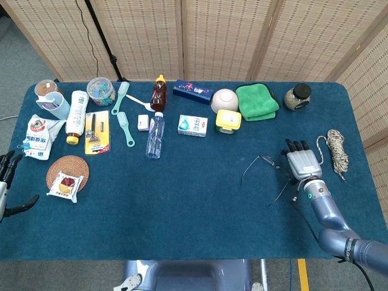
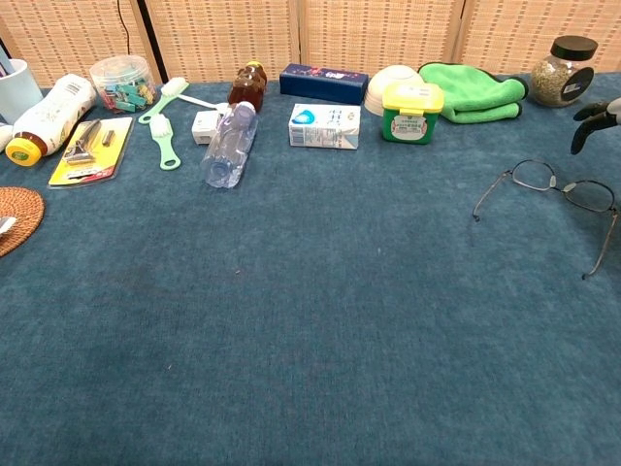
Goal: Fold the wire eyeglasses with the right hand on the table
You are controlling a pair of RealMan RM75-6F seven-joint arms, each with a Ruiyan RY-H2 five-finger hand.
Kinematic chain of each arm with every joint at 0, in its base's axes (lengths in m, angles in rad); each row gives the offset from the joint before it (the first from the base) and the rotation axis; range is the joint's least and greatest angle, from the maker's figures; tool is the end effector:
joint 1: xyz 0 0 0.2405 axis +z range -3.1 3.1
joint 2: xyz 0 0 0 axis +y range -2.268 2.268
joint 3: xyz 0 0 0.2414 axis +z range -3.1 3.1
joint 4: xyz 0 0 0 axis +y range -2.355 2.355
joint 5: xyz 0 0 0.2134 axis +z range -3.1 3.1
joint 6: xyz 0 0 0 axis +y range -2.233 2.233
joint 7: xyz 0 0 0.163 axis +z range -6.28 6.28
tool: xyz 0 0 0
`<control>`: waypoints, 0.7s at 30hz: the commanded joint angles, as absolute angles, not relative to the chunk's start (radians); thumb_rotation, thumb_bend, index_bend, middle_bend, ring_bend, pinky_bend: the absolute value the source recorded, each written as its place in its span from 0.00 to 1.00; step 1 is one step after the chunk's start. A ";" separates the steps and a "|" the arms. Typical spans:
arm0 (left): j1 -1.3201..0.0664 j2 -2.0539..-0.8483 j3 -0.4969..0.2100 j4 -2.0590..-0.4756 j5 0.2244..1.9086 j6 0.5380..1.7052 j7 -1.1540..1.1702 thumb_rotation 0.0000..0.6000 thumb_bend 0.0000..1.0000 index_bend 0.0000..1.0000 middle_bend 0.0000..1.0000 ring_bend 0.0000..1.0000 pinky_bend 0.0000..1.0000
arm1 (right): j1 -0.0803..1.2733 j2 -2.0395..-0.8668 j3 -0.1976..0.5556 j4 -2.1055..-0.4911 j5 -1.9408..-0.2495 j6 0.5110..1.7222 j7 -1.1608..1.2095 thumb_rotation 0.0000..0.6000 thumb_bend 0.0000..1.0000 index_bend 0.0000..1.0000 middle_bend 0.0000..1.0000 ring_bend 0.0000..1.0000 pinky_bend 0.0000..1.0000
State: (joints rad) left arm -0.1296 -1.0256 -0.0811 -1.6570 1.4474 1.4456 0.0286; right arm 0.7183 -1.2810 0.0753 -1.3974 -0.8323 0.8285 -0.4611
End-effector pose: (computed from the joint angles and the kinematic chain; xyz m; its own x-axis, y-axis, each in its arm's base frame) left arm -0.2949 0.2189 0.1767 0.4570 -0.0123 0.8894 0.8895 -0.0005 -0.4570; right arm -0.2625 -0.3775 0.0634 0.6383 -0.3653 0.6776 -0.7517 -0.1059 0.6510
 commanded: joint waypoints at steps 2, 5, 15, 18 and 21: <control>-0.129 -1.024 -0.080 -1.662 1.447 1.447 0.035 0.73 0.20 0.00 0.00 0.00 0.00 | 0.708 -1.293 0.067 -1.373 -0.849 0.825 -0.443 1.00 0.13 0.22 0.00 0.00 0.00; -0.127 -1.020 -0.081 -1.666 1.443 1.450 0.039 0.73 0.20 0.00 0.00 0.00 0.00 | 0.704 -1.303 0.064 -1.355 -0.857 0.822 -0.435 1.00 0.13 0.22 0.00 0.00 0.00; -0.127 -1.017 -0.079 -1.672 1.441 1.450 0.045 0.73 0.20 0.00 0.00 0.00 0.00 | 0.692 -1.335 0.058 -1.314 -0.869 0.816 -0.421 1.00 0.13 0.22 0.00 0.00 0.00; -0.126 -1.017 -0.079 -1.671 1.439 1.450 0.044 0.73 0.20 0.00 0.00 0.00 0.00 | 0.691 -1.345 0.058 -1.306 -0.869 0.814 -0.422 1.00 0.13 0.22 0.00 0.00 0.00; -0.125 -1.016 -0.079 -1.668 1.438 1.450 0.042 0.73 0.20 0.00 0.00 0.00 0.00 | 0.693 -1.352 0.060 -1.304 -0.871 0.813 -0.427 1.00 0.13 0.22 0.00 0.00 0.00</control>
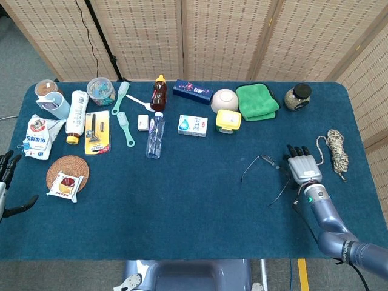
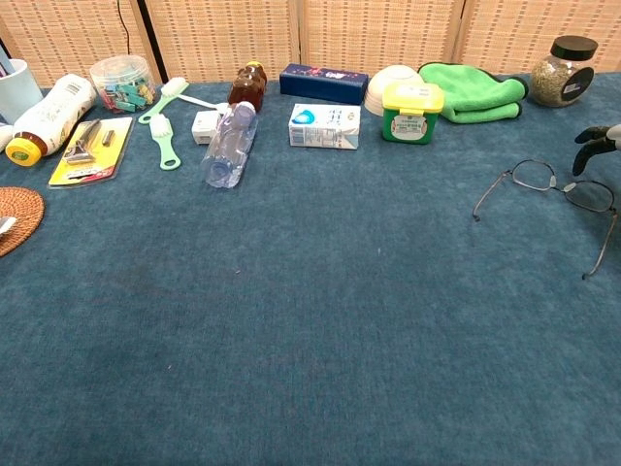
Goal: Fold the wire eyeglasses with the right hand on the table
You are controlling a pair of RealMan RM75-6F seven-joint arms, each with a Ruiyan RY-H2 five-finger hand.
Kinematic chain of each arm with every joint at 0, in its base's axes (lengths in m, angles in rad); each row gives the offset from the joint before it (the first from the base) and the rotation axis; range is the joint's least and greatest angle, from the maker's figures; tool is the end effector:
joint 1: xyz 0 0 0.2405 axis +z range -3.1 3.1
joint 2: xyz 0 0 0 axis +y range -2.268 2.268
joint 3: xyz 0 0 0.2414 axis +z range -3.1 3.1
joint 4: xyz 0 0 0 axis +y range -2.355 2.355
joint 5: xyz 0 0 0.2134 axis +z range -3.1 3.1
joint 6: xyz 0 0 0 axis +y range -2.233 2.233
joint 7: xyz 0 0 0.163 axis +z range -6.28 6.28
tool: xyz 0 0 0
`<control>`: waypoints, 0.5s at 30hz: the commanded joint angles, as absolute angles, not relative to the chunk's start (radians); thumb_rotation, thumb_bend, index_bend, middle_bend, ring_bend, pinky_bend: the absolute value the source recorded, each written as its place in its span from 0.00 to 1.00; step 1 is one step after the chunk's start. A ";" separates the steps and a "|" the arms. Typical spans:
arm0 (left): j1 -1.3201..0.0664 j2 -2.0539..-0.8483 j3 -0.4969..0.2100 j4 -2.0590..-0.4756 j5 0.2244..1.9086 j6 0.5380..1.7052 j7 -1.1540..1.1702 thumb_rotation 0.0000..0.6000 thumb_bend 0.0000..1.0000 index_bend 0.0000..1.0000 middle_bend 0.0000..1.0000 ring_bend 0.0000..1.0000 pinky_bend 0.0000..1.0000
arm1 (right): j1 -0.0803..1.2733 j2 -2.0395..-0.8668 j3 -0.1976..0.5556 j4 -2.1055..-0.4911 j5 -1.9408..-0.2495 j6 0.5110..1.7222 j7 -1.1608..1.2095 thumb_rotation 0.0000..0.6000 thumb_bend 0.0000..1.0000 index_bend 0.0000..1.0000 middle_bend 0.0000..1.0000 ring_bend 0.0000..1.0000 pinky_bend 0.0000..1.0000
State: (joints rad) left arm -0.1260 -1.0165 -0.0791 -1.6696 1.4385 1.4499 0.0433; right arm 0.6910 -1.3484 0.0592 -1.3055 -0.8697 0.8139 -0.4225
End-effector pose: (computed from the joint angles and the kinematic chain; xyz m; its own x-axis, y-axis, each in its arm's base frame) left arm -0.2949 0.2172 0.1791 0.4663 -0.0121 0.8845 0.8846 0.0108 -0.4662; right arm -0.2813 -0.3725 0.0479 0.6327 -0.3884 0.6700 -0.7513 -0.0982 0.6526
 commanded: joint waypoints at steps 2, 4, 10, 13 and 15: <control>-0.125 -1.015 -0.078 -1.667 1.438 1.450 0.041 0.73 0.20 0.00 0.00 0.00 0.00 | 0.696 -1.357 0.059 -1.302 -0.870 0.813 -0.436 1.00 0.13 0.22 0.00 0.00 0.00; -0.123 -1.014 -0.078 -1.664 1.437 1.451 0.038 0.73 0.20 0.00 0.00 0.00 0.00 | 0.699 -1.364 0.062 -1.301 -0.866 0.814 -0.443 1.00 0.13 0.22 0.00 0.00 0.00; -0.119 -1.014 -0.076 -1.654 1.431 1.451 0.027 0.73 0.20 0.00 0.00 0.00 0.00 | 0.709 -1.375 0.068 -1.304 -0.850 0.814 -0.468 1.00 0.13 0.22 0.00 0.00 0.00; -0.119 -1.015 -0.076 -1.650 1.430 1.450 0.023 0.73 0.20 0.00 0.00 0.00 0.00 | 0.709 -1.377 0.066 -1.312 -0.844 0.822 -0.481 1.00 0.13 0.24 0.00 0.00 0.00; -0.119 -1.015 -0.076 -1.647 1.431 1.450 0.021 0.73 0.20 0.00 0.00 0.00 0.00 | 0.708 -1.379 0.066 -1.315 -0.842 0.825 -0.485 1.00 0.13 0.25 0.00 0.00 0.00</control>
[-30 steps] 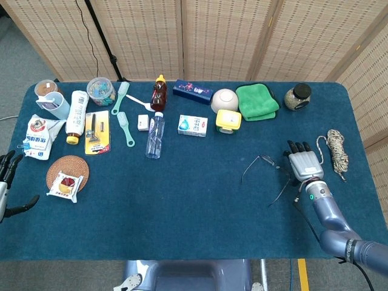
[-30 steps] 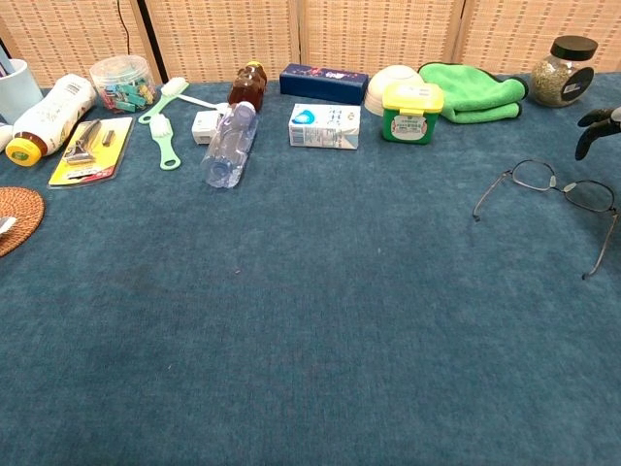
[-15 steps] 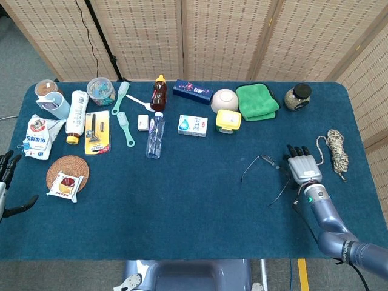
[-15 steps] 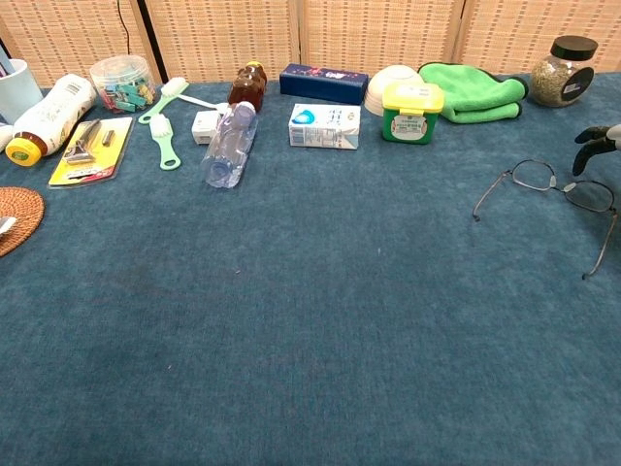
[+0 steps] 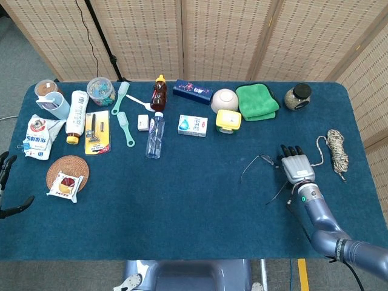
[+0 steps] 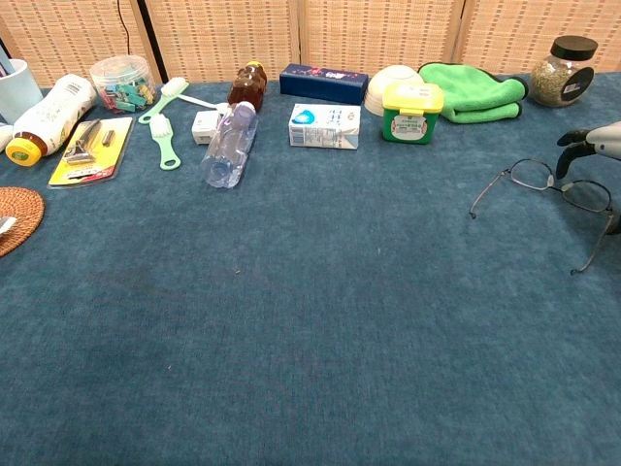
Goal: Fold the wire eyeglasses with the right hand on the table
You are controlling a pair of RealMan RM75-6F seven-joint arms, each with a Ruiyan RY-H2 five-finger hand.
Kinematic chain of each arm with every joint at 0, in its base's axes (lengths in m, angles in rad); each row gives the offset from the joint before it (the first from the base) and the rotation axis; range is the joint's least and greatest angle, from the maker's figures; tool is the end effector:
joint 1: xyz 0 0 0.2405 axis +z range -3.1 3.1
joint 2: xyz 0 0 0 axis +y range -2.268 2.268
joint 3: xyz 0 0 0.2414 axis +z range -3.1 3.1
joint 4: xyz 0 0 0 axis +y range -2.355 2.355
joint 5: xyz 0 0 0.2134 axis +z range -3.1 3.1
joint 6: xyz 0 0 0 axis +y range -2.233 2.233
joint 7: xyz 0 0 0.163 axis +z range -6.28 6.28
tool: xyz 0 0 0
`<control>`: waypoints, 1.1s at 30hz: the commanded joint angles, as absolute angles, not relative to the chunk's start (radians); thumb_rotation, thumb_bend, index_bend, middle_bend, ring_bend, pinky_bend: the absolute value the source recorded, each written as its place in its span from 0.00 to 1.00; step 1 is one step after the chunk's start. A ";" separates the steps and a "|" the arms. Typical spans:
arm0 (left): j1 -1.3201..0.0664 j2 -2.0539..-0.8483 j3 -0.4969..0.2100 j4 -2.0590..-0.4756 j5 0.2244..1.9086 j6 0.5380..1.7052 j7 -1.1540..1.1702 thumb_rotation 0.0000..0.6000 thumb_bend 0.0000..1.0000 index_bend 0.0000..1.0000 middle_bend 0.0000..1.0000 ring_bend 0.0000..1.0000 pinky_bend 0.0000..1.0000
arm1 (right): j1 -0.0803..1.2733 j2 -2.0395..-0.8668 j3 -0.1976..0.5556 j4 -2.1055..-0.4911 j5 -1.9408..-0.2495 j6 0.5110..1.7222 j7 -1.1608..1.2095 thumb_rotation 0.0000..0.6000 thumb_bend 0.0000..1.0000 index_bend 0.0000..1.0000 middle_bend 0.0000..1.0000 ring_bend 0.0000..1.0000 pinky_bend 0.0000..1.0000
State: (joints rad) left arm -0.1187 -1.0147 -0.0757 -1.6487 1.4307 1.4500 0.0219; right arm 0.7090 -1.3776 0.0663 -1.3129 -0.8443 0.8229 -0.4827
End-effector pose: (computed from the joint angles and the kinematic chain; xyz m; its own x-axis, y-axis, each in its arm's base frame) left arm -0.3023 0.2148 0.1823 0.4667 -0.0082 0.8844 0.8842 0.0279 -0.4664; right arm -0.2697 -0.3744 0.0361 0.6508 -0.3830 0.6555 -0.7392 -0.1227 0.6622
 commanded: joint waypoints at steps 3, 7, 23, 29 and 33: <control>-0.120 -1.017 -0.076 -1.644 1.432 1.448 0.019 0.74 0.20 0.00 0.00 0.00 0.00 | 0.707 -1.385 0.065 -1.315 -0.838 0.828 -0.490 1.00 0.13 0.26 0.00 0.00 0.00; -0.120 -1.018 -0.076 -1.640 1.431 1.448 0.015 0.74 0.20 0.00 0.00 0.00 0.00 | 0.707 -1.396 0.068 -1.314 -0.840 0.837 -0.492 1.00 0.13 0.29 0.00 0.00 0.00; -0.113 -1.016 -0.075 -1.629 1.426 1.452 0.004 0.73 0.20 0.00 0.00 0.00 0.00 | 0.716 -1.436 0.078 -1.285 -0.833 0.832 -0.499 1.00 0.13 0.38 0.00 0.00 0.00; -0.110 -1.015 -0.076 -1.628 1.425 1.455 0.001 0.74 0.20 0.00 0.00 0.00 0.00 | 0.715 -1.454 0.087 -1.261 -0.836 0.836 -0.486 1.00 0.13 0.46 0.05 0.00 0.00; -0.109 -1.014 -0.075 -1.628 1.425 1.456 0.000 0.73 0.20 0.00 0.00 0.00 0.00 | 0.714 -1.463 0.091 -1.245 -0.839 0.833 -0.476 1.00 0.13 0.50 0.08 0.00 0.00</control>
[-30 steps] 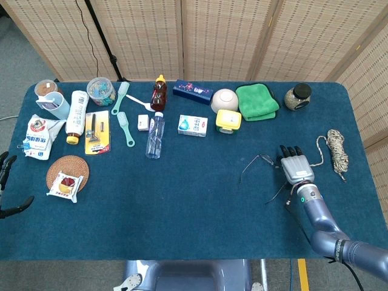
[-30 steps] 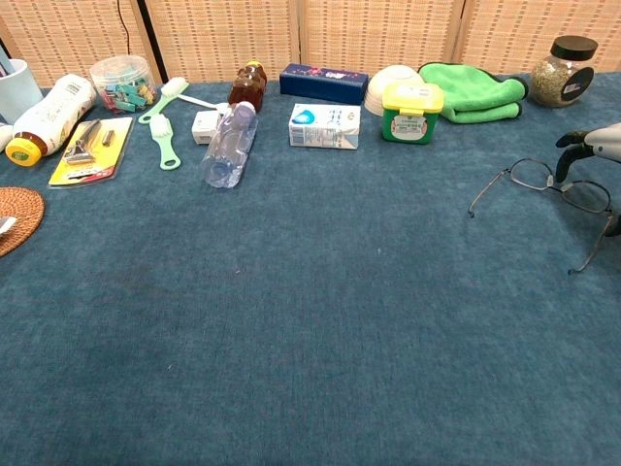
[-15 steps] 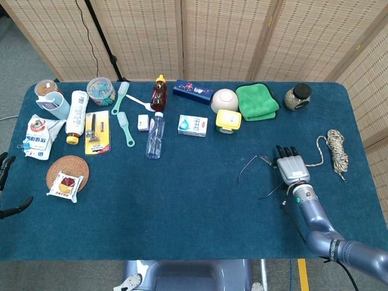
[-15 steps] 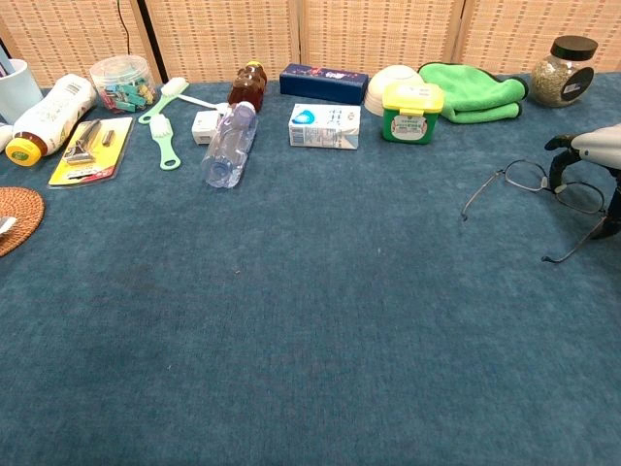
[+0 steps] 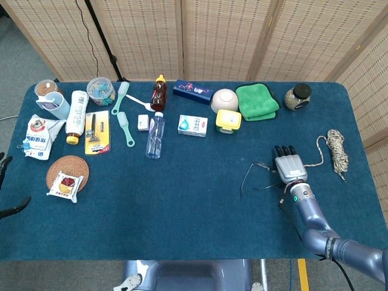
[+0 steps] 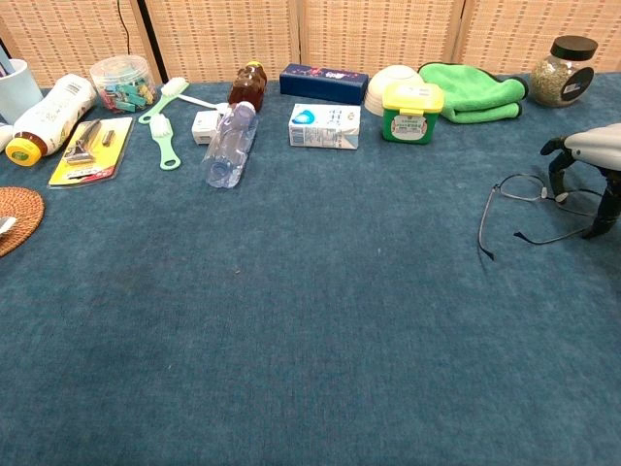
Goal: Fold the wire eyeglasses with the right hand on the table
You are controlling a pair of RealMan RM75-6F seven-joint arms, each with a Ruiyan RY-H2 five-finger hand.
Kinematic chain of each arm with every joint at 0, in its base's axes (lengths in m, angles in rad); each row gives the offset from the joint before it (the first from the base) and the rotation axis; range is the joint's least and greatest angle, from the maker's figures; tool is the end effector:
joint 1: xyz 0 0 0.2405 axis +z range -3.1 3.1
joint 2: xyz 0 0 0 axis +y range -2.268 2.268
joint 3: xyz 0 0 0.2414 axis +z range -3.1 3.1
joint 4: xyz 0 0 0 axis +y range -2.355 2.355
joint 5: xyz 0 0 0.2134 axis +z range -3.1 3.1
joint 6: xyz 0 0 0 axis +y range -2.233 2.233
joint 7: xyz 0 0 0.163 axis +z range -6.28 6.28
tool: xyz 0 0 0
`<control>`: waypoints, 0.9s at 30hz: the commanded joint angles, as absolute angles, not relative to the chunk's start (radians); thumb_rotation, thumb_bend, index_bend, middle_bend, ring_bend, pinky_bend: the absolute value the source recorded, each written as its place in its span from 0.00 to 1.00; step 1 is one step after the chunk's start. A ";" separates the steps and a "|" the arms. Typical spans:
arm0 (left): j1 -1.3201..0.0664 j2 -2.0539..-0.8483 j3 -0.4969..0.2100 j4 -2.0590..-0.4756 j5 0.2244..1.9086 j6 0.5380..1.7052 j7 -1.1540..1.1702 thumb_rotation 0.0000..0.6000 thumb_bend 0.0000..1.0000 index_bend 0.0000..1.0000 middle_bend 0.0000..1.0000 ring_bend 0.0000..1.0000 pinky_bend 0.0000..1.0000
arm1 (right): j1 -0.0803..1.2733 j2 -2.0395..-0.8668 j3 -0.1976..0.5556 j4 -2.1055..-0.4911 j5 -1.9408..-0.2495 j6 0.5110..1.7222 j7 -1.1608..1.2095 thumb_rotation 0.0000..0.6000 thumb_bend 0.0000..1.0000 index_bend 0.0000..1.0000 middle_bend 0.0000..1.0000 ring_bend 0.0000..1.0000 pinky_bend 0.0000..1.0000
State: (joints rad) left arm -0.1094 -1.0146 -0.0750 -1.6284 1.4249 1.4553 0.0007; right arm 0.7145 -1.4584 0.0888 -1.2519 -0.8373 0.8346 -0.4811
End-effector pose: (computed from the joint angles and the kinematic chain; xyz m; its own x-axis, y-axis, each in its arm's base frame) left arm -0.3087 0.2122 0.1860 0.4655 -0.0113 0.8850 0.8844 0.0444 -0.4646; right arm -0.2630 -0.3794 0.0171 0.6289 -0.3708 0.6834 -0.7607 -0.1115 0.6395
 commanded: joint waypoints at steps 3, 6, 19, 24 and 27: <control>-0.107 -1.013 -0.075 -1.629 1.425 1.459 0.000 0.74 0.20 0.00 0.00 0.00 0.00 | 0.713 -1.471 0.097 -1.230 -0.842 0.831 -0.465 1.00 0.13 0.53 0.10 0.00 0.00; -0.106 -1.013 -0.074 -1.628 1.425 1.459 0.000 0.73 0.20 0.00 0.00 0.00 0.00 | 0.713 -1.480 0.102 -1.213 -0.848 0.829 -0.454 1.00 0.13 0.56 0.13 0.00 0.00; -0.104 -1.014 -0.075 -1.628 1.422 1.458 0.004 0.74 0.20 0.00 0.00 0.00 0.00 | 0.727 -1.509 0.132 -1.147 -0.841 0.811 -0.442 1.00 0.13 0.69 0.23 0.06 0.00; -0.103 -1.014 -0.075 -1.629 1.420 1.458 0.006 0.74 0.20 0.00 0.00 0.00 0.00 | 0.733 -1.520 0.140 -1.116 -0.848 0.804 -0.436 1.00 0.13 0.71 0.24 0.07 0.00; -0.103 -1.014 -0.075 -1.631 1.420 1.458 0.009 0.74 0.20 0.00 0.00 0.00 0.00 | 0.736 -1.526 0.143 -1.095 -0.858 0.801 -0.430 1.00 0.13 0.73 0.25 0.07 0.00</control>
